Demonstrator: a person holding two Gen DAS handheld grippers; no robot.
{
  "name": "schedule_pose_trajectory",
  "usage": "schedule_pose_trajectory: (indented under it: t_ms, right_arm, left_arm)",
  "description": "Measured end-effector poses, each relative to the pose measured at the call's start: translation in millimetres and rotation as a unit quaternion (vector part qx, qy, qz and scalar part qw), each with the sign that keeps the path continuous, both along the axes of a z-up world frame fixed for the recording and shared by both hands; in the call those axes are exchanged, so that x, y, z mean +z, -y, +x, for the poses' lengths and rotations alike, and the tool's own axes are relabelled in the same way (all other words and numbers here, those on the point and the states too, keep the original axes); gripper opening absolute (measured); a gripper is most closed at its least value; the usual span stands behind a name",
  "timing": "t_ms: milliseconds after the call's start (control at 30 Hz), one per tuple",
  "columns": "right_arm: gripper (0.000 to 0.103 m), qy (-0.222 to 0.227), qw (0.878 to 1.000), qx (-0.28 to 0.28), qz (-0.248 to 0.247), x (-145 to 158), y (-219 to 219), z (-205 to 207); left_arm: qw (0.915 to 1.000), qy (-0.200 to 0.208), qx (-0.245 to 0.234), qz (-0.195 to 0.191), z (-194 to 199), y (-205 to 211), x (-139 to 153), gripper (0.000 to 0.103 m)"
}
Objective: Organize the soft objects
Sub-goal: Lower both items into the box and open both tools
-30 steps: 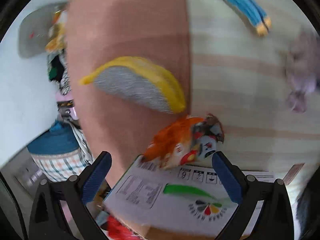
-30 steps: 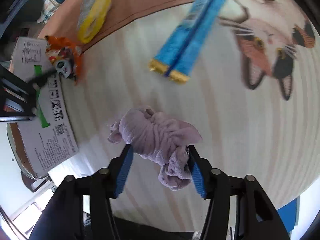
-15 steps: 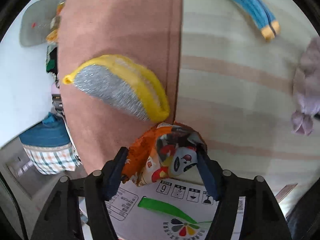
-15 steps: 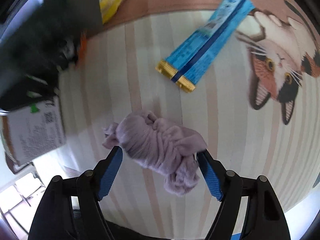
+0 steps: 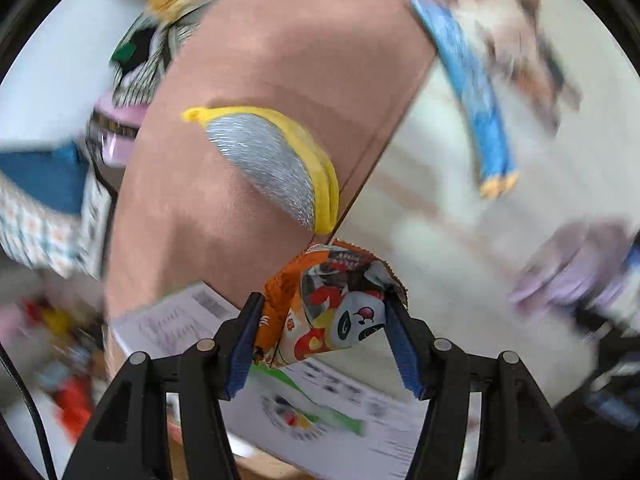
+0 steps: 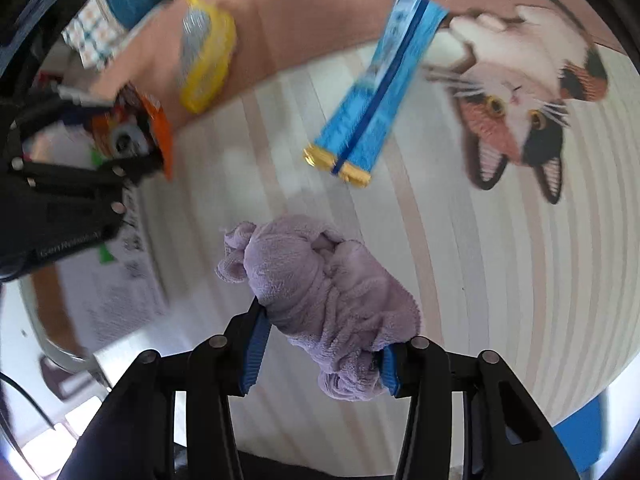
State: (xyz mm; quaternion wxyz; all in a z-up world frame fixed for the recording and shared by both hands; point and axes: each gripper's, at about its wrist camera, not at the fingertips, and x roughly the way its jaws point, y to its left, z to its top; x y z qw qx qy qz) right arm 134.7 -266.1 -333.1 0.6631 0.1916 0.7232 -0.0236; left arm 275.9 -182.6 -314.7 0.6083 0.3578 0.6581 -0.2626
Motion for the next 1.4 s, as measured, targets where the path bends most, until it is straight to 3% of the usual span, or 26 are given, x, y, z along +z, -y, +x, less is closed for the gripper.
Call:
schedule_pose_trajectory:
  t_ms: [67, 133, 200, 267, 333, 367, 400, 500, 567, 767, 967, 1200, 1300, 1333, 1367, 1400]
  right_arm:
    - [0.049, 0.020, 1.000, -0.016, 0.010, 20, 1, -2]
    - [0.049, 0.038, 0.999, -0.028, 0.021, 38, -7, -4]
    - [0.049, 0.060, 0.997, -0.039, 0.036, 59, -22, -4]
    - [0.049, 0.079, 0.995, -0.041, 0.047, 84, -23, 5]
    - [0.049, 0.096, 0.993, -0.034, 0.064, 102, -46, 9]
    - [0.049, 0.099, 0.992, -0.030, 0.074, 115, -51, 28]
    - [0.049, 0.102, 0.991, -0.024, 0.084, 122, -58, 35]
    - [0.049, 0.106, 0.989, 0.012, 0.102, 131, -113, 49]
    - [0.049, 0.098, 0.989, 0.041, 0.108, 128, -151, 55]
    - [0.049, 0.061, 0.985, 0.099, 0.126, 112, -242, 65]
    - [0.049, 0.029, 0.985, 0.104, 0.136, 80, -299, 71]
    - [0.049, -0.009, 0.987, 0.087, 0.137, 25, -328, 82]
    - [0.058, -0.030, 0.986, 0.084, 0.139, 3, -335, 86]
    - [0.069, -0.034, 0.986, 0.085, 0.141, -2, -337, 87]
    - [0.088, -0.034, 0.986, 0.086, 0.139, -6, -338, 88]
    - [0.095, -0.037, 0.987, 0.089, 0.130, -8, -338, 88]
  left_arm:
    - [0.9974, -0.014, 0.056, -0.042, 3, -9, 20, 0.057]
    - [0.9896, -0.017, 0.121, -0.076, 8, -28, 41, 0.057]
    - [0.9739, -0.022, 0.195, -0.113, 7, -56, 62, 0.057]
    - [0.9559, -0.018, 0.260, -0.135, 1, -88, 81, 0.057]
    - [0.9298, -0.022, 0.329, -0.164, -2, -127, 97, 0.057]
    - [0.9128, -0.030, 0.362, -0.187, -10, -147, 104, 0.057]
    - [0.8964, -0.033, 0.397, -0.194, -19, -169, 110, 0.057]
    - [0.8685, -0.023, 0.453, -0.201, -42, -221, 114, 0.057]
    - [0.8579, -0.014, 0.478, -0.189, -48, -250, 107, 0.057]
    - [0.8096, -0.011, 0.563, -0.167, -83, -336, 90, 0.057]
    - [0.7838, -0.029, 0.601, -0.153, -98, -389, 69, 0.057]
    - [0.7418, -0.098, 0.644, -0.161, -92, -420, 19, 0.058]
    - [0.7291, -0.132, 0.652, -0.163, -91, -429, 1, 0.062]
    - [0.7290, -0.134, 0.651, -0.163, -91, -431, 0, 0.064]
    - [0.7300, -0.134, 0.650, -0.164, -91, -433, -2, 0.071]
    - [0.7345, -0.126, 0.647, -0.161, -91, -434, -1, 0.078]
